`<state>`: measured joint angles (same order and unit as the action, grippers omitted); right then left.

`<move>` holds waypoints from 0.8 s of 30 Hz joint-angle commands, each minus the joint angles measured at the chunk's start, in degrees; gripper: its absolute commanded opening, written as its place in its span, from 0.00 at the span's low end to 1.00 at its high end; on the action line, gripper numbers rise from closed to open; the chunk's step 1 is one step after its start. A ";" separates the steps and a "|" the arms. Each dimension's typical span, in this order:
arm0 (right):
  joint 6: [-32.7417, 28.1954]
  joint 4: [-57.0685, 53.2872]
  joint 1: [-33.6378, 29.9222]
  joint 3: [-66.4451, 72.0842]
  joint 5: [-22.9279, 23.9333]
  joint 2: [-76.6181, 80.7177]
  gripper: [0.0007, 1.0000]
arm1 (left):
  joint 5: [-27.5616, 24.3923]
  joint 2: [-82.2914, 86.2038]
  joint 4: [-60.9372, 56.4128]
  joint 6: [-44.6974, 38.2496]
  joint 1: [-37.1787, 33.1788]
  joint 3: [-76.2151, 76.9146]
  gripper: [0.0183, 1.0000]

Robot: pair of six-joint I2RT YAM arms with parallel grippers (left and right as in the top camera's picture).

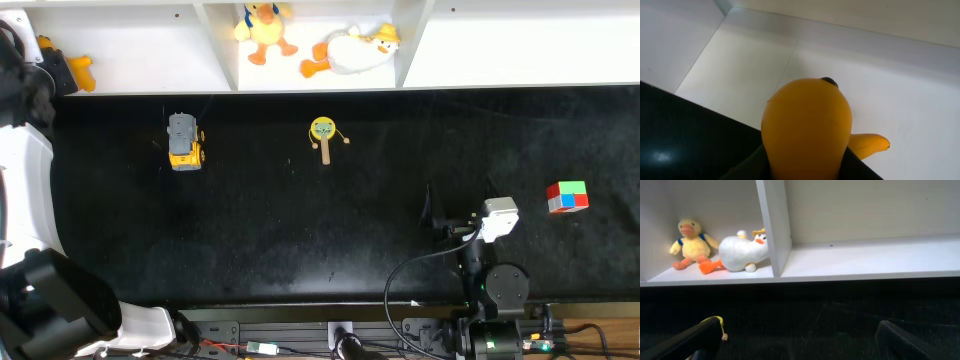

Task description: Store Toys

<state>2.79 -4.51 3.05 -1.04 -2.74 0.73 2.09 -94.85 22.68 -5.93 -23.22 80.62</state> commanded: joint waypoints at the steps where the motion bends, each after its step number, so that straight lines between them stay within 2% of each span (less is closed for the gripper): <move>1: 0.24 0.28 0.31 0.79 -0.24 -0.44 1.00 | 1.03 -1.40 -1.55 -0.22 0.07 1.86 0.29; 24: 0.24 0.28 0.31 0.76 -0.24 -0.44 1.00 | 1.01 -6.19 -4.85 -0.17 0.13 1.90 0.30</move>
<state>2.81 -4.49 3.05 -1.04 -2.74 0.73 2.44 -99.15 18.28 -5.93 -23.22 81.32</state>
